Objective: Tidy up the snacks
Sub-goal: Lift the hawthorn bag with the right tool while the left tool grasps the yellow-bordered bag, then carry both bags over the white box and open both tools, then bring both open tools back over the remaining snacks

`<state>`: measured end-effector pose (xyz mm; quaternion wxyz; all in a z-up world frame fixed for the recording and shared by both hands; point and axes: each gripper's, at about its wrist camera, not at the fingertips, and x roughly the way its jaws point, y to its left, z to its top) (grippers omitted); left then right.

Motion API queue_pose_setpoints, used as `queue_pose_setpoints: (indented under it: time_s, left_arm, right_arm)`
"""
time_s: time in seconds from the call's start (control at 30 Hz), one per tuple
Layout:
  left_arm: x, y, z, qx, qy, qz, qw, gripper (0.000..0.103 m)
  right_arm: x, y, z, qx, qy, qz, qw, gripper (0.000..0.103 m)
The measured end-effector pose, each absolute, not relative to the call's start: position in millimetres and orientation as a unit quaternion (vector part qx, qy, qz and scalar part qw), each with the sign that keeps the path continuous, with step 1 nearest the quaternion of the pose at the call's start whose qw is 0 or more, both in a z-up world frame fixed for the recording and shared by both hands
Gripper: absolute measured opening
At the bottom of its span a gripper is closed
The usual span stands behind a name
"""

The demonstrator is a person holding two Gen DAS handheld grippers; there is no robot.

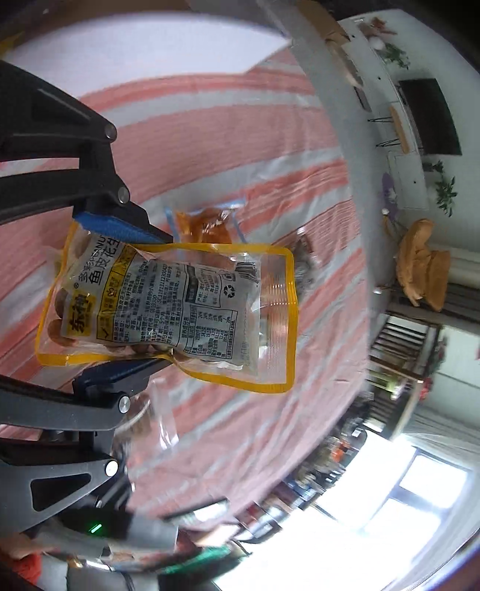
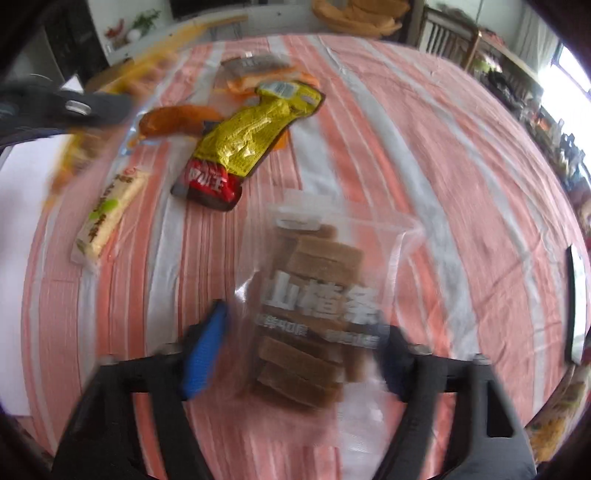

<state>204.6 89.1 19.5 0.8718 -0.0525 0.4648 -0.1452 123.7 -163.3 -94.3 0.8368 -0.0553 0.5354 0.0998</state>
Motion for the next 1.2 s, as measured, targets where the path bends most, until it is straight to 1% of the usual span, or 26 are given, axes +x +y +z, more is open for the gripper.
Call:
queue_pose_setpoints:
  time_s: [0.1, 0.2, 0.23, 0.33, 0.43, 0.57, 0.63, 0.67, 0.7, 0.73, 0.8, 0.87, 0.93, 1.07, 1.1, 1.13, 1.17, 1.2]
  left_arm:
    - [171, 118, 53, -0.079, 0.432, -0.147, 0.886, 0.055]
    - [132, 160, 80, -0.097, 0.402, -0.132, 0.901, 0.055]
    - [115, 181, 88, -0.101, 0.393, -0.116, 0.907, 0.055]
    - [73, 235, 94, -0.11, 0.388, -0.06, 0.913, 0.055]
    - [39, 276, 90, -0.098, 0.394, 0.012, 0.914, 0.056]
    - [0, 326, 74, -0.107, 0.409, 0.09, 0.902, 0.058]
    - [-11, 339, 63, -0.115, 0.415, 0.117, 0.895, 0.066]
    - [-16, 348, 59, -0.117, 0.421, 0.137, 0.889, 0.068]
    - [-20, 354, 55, -0.119, 0.422, 0.157, 0.885, 0.073]
    - [-24, 359, 54, -0.121, 0.42, 0.169, 0.883, 0.08]
    - [-30, 367, 52, -0.123, 0.411, 0.183, 0.885, 0.085]
    - [-35, 363, 54, -0.121, 0.401, 0.192, 0.888, 0.084]
    - [-37, 346, 59, -0.114, 0.388, 0.178, 0.897, 0.085]
    - [-34, 251, 71, -0.092, 0.376, 0.029, 0.922, 0.085]
    - [-32, 230, 71, -0.086, 0.375, -0.001, 0.923, 0.087]
    - [-31, 203, 70, -0.078, 0.375, -0.039, 0.923, 0.094]
    - [-29, 169, 66, -0.073, 0.376, -0.082, 0.92, 0.097]
    - [-27, 152, 65, -0.073, 0.377, -0.104, 0.917, 0.102]
  right_arm:
    - [122, -188, -91, 0.002, 0.55, 0.118, 0.827, 0.055]
    - [118, -218, -84, 0.107, 0.549, 0.151, 0.815, 0.055]
    - [115, -228, -77, 0.15, 0.542, 0.169, 0.81, 0.055]
    - [105, -215, -44, 0.2, 0.521, 0.216, 0.801, 0.055]
    - [98, -168, -1, 0.205, 0.502, 0.289, 0.789, 0.056]
    - [77, -64, 57, 0.169, 0.473, 0.409, 0.762, 0.056]
    - [65, -9, 76, 0.144, 0.464, 0.454, 0.747, 0.057]
    - [59, 25, 84, 0.128, 0.46, 0.476, 0.739, 0.062]
    - [55, 47, 87, 0.116, 0.458, 0.487, 0.734, 0.071]
    - [51, 77, 90, 0.101, 0.457, 0.498, 0.73, 0.074]
    - [46, 110, 92, 0.082, 0.461, 0.51, 0.722, 0.074]
    - [41, 120, 99, 0.075, 0.452, 0.517, 0.723, 0.074]
    - [38, 112, 108, 0.063, 0.422, 0.513, 0.744, 0.074]
    - [37, 60, 108, 0.018, 0.354, 0.429, 0.831, 0.075]
    - [41, 46, 103, 0.013, 0.348, 0.403, 0.846, 0.075]
    - [46, 28, 93, 0.006, 0.346, 0.365, 0.864, 0.075]
    - [54, 8, 81, 0.002, 0.353, 0.328, 0.876, 0.075]
    - [60, -6, 70, 0.003, 0.365, 0.305, 0.88, 0.075]
